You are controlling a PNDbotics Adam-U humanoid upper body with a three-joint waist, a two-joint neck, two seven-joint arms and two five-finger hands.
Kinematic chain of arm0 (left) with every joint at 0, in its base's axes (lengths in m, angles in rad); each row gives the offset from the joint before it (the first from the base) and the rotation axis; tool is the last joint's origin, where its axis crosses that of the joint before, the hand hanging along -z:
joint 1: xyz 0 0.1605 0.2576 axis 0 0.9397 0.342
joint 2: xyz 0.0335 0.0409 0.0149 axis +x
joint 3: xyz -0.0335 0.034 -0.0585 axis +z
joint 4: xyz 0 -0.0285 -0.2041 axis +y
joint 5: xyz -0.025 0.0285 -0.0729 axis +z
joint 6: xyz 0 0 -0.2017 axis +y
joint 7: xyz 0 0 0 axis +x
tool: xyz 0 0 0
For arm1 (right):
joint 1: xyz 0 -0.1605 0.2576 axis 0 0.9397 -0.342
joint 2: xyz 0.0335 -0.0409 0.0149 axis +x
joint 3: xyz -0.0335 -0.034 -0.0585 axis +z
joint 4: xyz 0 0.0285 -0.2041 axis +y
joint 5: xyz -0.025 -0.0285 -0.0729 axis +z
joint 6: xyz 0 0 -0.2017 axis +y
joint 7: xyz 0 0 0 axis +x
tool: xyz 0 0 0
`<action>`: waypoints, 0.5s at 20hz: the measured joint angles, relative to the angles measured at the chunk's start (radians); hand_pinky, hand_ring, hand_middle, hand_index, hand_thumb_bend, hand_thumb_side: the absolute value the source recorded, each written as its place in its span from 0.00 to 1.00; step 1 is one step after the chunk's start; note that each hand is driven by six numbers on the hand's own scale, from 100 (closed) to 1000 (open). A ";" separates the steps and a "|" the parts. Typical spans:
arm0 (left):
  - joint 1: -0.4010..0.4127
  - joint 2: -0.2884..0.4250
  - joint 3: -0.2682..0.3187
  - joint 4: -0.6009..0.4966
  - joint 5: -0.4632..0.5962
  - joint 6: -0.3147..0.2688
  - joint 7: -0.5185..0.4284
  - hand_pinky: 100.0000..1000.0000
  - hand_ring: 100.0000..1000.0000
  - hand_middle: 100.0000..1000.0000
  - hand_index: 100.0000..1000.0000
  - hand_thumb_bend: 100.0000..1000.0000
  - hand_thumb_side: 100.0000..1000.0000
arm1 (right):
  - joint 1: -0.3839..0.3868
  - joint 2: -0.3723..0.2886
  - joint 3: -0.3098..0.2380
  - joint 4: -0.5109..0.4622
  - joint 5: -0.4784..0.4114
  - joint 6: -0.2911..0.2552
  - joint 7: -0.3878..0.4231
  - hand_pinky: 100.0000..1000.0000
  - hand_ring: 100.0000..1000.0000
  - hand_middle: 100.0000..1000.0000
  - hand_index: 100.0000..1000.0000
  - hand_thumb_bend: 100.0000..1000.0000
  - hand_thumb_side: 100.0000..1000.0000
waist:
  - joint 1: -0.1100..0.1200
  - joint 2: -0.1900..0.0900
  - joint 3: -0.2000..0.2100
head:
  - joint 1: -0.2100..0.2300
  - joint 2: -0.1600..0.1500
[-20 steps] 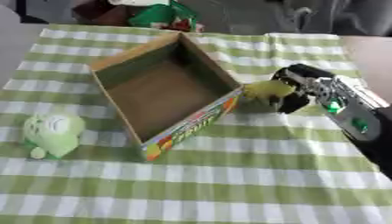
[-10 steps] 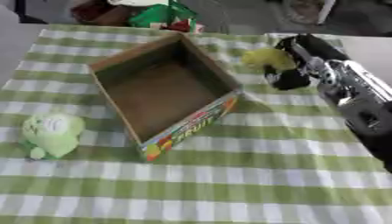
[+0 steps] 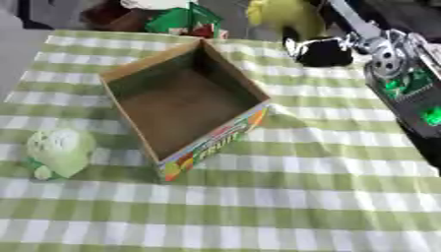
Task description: Pick up objects on the table and place them in the box.
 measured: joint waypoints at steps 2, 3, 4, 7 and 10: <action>0.000 0.000 -0.001 0.000 0.005 0.000 -0.001 0.32 0.45 0.43 0.66 0.00 0.79 | -0.019 0.030 0.018 -0.015 -0.002 0.006 0.024 0.58 0.46 0.08 0.30 0.00 0.11 | 0.003 -0.005 0.002 | -0.003 0.001; 0.000 0.000 -0.001 0.000 0.006 0.001 -0.001 0.32 0.45 0.44 0.66 0.00 0.79 | -0.029 0.047 0.025 -0.018 -0.002 0.010 0.036 0.58 0.46 0.08 0.30 0.00 0.09 | 0.003 -0.007 0.004 | -0.007 0.001; 0.000 0.000 -0.002 0.000 0.007 0.001 -0.002 0.32 0.45 0.44 0.66 0.00 0.79 | -0.038 0.067 0.033 -0.018 -0.001 0.012 0.048 0.58 0.46 0.08 0.30 0.00 0.11 | 0.003 -0.008 0.006 | -0.014 0.002; 0.000 0.000 -0.006 0.000 0.011 0.001 -0.003 0.32 0.45 0.44 0.66 0.00 0.79 | -0.062 0.126 0.057 -0.010 0.010 0.014 0.076 0.58 0.46 0.08 0.30 0.00 0.11 | 0.003 -0.010 0.009 | -0.045 0.003; 0.000 0.000 -0.006 0.000 0.015 0.002 -0.006 0.32 0.45 0.44 0.66 0.00 0.79 | -0.084 0.177 0.082 0.015 0.021 0.008 0.101 0.58 0.46 0.08 0.30 0.00 0.11 | 0.003 -0.011 0.013 | -0.082 0.005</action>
